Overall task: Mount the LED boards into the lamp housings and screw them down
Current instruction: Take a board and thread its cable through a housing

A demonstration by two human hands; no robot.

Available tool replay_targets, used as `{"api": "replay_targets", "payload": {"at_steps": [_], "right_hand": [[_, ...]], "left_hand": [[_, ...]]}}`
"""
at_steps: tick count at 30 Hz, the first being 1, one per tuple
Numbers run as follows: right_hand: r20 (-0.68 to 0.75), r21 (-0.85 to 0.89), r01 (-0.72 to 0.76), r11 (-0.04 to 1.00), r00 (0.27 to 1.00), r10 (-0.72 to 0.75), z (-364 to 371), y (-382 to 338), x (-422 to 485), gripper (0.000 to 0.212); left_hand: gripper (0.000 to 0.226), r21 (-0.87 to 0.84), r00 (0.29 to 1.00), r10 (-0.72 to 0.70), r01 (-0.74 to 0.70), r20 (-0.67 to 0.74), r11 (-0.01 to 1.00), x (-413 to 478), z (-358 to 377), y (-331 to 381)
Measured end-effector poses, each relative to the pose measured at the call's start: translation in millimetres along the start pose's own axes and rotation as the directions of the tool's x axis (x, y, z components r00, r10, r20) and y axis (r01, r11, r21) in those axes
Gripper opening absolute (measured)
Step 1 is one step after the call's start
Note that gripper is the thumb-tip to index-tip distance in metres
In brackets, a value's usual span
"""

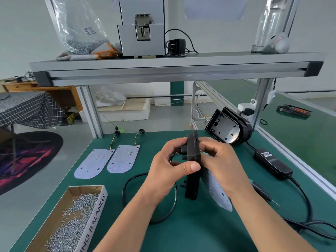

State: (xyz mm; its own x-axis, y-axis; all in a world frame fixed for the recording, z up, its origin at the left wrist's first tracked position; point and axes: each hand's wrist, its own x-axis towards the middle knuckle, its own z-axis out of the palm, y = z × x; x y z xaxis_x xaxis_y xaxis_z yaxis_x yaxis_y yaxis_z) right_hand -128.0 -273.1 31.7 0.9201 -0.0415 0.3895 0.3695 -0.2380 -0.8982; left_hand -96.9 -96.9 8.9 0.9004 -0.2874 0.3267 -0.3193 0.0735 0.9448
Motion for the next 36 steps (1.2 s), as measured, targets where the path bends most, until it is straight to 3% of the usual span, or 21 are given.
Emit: {"api": "replay_targets", "payload": {"at_steps": [5,10,13,17,19,21,26,30,33,36], "right_hand": [[0.11,0.098,-0.028,0.995,0.994,0.017,-16,6,1,0.023],[0.102,0.112,-0.046,0.993,0.994,0.035,-23,10,-2,0.033],[0.117,0.078,-0.02,0.997,0.993,0.01,-20,10,-2,0.028],[-0.002,0.16,0.017,0.987,1.0,-0.017,-16,9,-3,0.034],[-0.003,0.08,0.107,0.991,0.994,-0.107,-20,8,-2,0.045],[0.091,-0.039,0.21,0.977,0.974,-0.206,-24,9,0,0.05],[0.24,-0.158,0.222,0.962,0.954,-0.181,-27,13,2,0.039],[0.132,-0.242,0.311,0.919,0.949,-0.286,-25,11,1,0.03],[0.093,-0.285,0.36,0.888,0.933,-0.348,-18,12,-1,0.032],[0.03,-0.313,0.378,0.872,0.921,-0.388,-15,13,-1,0.029]], "left_hand": [[0.075,-0.078,1.0,-0.012,0.013,0.016,0.997,1,-4,-2],[0.022,-0.052,0.999,0.002,-0.004,-0.05,0.999,3,-6,-8],[0.021,0.005,0.995,0.018,-0.018,-0.093,1.0,4,1,-8],[0.017,-0.009,0.996,0.041,-0.042,-0.076,0.999,1,2,-7],[0.016,-0.004,0.998,0.037,-0.038,-0.059,0.999,0,2,-7],[0.016,-0.008,0.998,0.036,-0.037,-0.047,0.999,0,2,-8],[0.015,-0.103,0.999,0.012,-0.016,-0.041,0.995,5,-1,-11],[0.014,-0.243,0.998,-0.027,0.014,-0.051,0.97,8,-8,-11],[0.016,-0.21,0.995,-0.074,0.059,-0.064,0.976,10,-12,-10],[0.015,-0.207,0.997,-0.078,0.078,0.01,0.975,8,-9,-12]]}}
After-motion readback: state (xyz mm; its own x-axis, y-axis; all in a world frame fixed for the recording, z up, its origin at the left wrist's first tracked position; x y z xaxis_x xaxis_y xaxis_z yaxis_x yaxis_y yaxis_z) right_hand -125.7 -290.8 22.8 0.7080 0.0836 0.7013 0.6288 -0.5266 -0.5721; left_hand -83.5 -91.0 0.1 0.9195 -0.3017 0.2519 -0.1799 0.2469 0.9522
